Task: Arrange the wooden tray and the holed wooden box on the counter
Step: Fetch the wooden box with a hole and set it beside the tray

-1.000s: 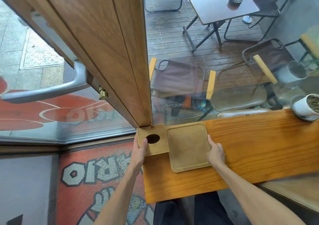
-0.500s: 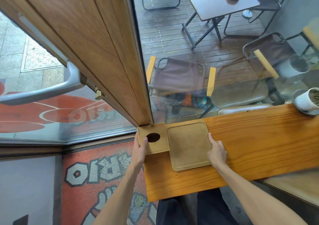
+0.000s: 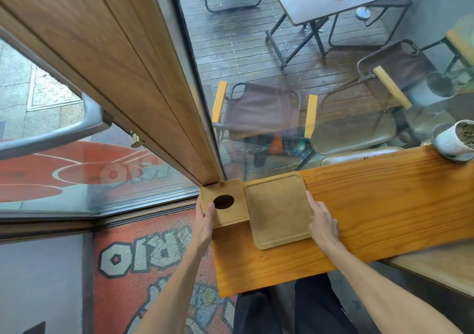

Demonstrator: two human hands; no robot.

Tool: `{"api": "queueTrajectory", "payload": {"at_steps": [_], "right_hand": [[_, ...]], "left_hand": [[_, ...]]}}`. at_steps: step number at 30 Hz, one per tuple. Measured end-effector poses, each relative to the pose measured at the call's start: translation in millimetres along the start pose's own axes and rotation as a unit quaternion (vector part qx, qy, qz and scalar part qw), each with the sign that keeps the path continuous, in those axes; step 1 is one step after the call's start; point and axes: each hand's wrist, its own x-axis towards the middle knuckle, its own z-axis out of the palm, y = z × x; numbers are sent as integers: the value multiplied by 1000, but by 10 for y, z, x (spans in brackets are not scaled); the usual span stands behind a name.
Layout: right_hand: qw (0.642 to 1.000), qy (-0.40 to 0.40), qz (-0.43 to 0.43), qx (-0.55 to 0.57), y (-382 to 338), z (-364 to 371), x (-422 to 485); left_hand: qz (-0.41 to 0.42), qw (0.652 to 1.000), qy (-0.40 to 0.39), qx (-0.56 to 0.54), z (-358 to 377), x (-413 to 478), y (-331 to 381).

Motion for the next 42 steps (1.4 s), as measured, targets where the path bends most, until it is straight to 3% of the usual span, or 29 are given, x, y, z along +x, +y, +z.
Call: {"api": "queueTrajectory", "payload": {"at_steps": [31,42], "right_hand": [[999,36,-20,-7,102,131,-70],[997,-47,-9,-63,-24,-17,-42]], "left_hand": [[-17,1000,-4,-2,-22,63,-70],[-23,1000,-14,14,-53,57,-23]]}}
